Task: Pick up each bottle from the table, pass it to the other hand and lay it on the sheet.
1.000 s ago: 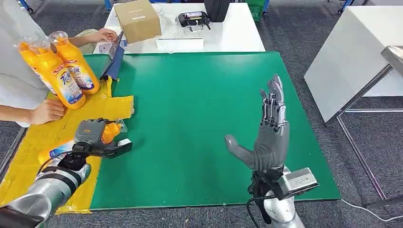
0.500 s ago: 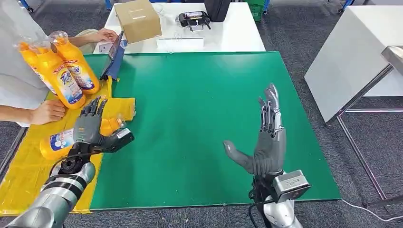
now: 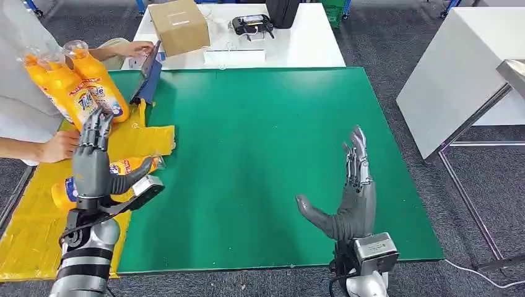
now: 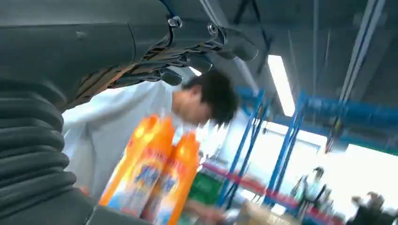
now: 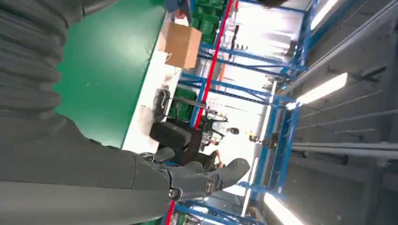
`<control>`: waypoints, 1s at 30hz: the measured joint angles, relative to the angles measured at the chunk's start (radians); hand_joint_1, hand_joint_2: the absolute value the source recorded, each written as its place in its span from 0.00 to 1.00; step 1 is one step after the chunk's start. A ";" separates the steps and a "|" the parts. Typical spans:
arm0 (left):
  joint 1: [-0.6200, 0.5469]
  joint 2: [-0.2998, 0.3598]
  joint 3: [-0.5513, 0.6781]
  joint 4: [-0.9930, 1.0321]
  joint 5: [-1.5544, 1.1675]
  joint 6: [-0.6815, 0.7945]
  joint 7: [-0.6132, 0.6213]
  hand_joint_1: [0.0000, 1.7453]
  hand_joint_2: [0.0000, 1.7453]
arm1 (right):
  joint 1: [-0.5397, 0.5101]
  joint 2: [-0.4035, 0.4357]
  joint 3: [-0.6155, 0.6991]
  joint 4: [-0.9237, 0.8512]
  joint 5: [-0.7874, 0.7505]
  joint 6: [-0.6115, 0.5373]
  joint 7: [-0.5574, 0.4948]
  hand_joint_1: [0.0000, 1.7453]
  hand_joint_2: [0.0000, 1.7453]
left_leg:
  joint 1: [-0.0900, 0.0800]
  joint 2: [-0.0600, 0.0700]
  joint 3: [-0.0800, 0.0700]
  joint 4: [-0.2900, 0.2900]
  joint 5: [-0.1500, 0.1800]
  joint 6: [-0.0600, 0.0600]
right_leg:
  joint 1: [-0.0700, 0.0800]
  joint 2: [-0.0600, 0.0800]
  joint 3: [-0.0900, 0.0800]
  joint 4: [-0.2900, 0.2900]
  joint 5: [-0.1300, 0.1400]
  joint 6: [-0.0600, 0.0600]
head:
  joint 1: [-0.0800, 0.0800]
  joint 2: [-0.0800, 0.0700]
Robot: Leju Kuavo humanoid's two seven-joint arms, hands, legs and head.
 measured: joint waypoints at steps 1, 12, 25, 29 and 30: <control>0.034 -0.007 -0.006 -0.041 0.112 -0.020 -0.002 0.00 1.00 | 0.013 0.000 -0.006 -0.005 0.010 -0.006 0.000 0.00 1.00 | 0.000 0.000 0.001 0.000 0.000 0.000 | 0.000 0.000 0.000 0.000 0.000 0.000 | 0.000 0.000; 0.426 0.067 -0.343 -0.318 1.069 -0.718 0.160 0.00 1.00 | 0.216 -0.002 -0.105 -0.009 0.037 0.083 0.032 0.00 1.00 | 0.000 -0.001 0.000 0.000 -0.004 0.000 | 0.000 0.000 0.000 0.000 -0.004 0.001 | 0.000 0.000; 0.464 0.074 -0.417 -0.288 1.142 -0.726 0.200 0.00 1.00 | 0.273 0.014 -0.162 0.048 -0.043 0.115 0.043 0.00 1.00 | 0.000 -0.001 0.002 0.000 -0.004 -0.001 | 0.000 0.000 0.001 0.000 -0.004 0.001 | 0.000 0.000; 0.461 0.072 -0.439 -0.269 1.144 -0.704 0.198 0.00 1.00 | 0.285 0.032 -0.186 0.075 -0.053 0.151 0.027 0.00 1.00 | 0.000 -0.001 0.002 0.000 -0.004 -0.001 | 0.000 0.000 0.001 0.000 -0.004 0.001 | 0.000 0.000; 0.461 0.072 -0.443 -0.266 1.144 -0.703 0.197 0.00 1.00 | 0.286 0.035 -0.187 0.079 -0.054 0.152 0.026 0.00 1.00 | 0.000 -0.001 0.002 0.000 -0.004 -0.001 | 0.000 0.000 0.001 0.000 -0.004 0.001 | 0.000 0.000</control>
